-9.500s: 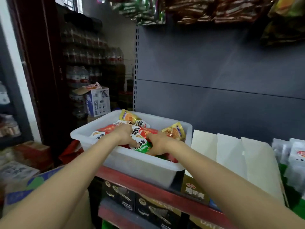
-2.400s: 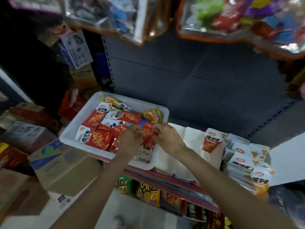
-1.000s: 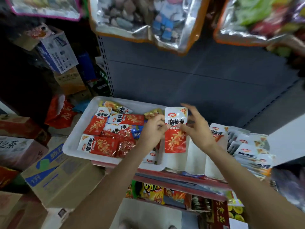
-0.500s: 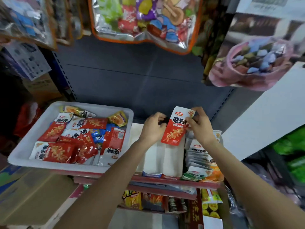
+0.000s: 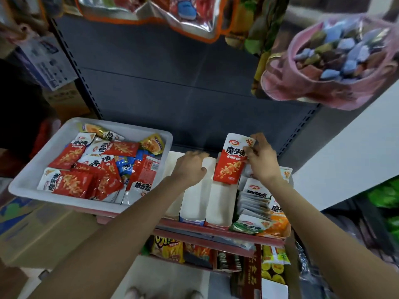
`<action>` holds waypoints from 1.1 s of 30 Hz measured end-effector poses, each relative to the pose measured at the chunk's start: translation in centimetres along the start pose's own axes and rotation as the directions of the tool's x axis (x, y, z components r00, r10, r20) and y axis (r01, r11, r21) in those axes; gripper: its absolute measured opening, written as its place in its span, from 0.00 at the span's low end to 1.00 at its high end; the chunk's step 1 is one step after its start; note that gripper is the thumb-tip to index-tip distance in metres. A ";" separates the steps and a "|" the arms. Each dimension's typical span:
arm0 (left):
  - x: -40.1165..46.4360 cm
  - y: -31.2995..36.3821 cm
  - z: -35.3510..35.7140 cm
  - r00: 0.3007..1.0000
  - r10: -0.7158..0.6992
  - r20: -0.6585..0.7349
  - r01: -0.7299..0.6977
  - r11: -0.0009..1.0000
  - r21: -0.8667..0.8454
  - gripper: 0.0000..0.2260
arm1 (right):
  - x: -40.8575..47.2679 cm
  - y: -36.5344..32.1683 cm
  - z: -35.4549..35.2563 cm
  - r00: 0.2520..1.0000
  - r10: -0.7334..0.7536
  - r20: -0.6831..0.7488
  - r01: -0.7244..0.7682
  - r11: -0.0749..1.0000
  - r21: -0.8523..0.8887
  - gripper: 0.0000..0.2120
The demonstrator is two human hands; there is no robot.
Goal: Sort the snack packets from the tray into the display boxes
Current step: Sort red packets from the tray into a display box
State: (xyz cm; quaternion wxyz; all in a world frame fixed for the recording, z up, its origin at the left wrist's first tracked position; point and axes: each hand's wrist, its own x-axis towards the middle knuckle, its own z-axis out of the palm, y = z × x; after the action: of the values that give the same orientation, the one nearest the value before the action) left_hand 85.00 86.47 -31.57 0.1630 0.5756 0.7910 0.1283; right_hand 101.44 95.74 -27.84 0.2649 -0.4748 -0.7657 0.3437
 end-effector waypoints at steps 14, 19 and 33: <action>0.0 -0.3 1.0 0.998 -0.011 -0.059 0.007 0.998 -0.059 0.21 | 1.7 1.0 1.8 0.956 -0.047 0.288 0.232 0.721 -0.653 0.08; 0.1 -0.3 0.8 0.999 -0.015 -0.038 0.012 0.998 -0.059 0.21 | 1.9 0.5 2.1 0.951 -0.113 0.289 0.290 0.654 -0.699 0.09; -4.8 -7.6 -2.5 0.951 -0.089 -0.295 -0.022 0.936 -0.351 0.12 | -0.9 -5.9 8.2 0.887 -0.265 0.378 0.353 0.917 -0.185 0.06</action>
State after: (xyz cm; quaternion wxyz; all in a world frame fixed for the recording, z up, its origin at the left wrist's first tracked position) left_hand 78.75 79.59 -31.69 0.1406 0.4967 0.7809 0.3518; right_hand 92.53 90.84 -28.40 0.1168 -0.3075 -0.9031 0.2760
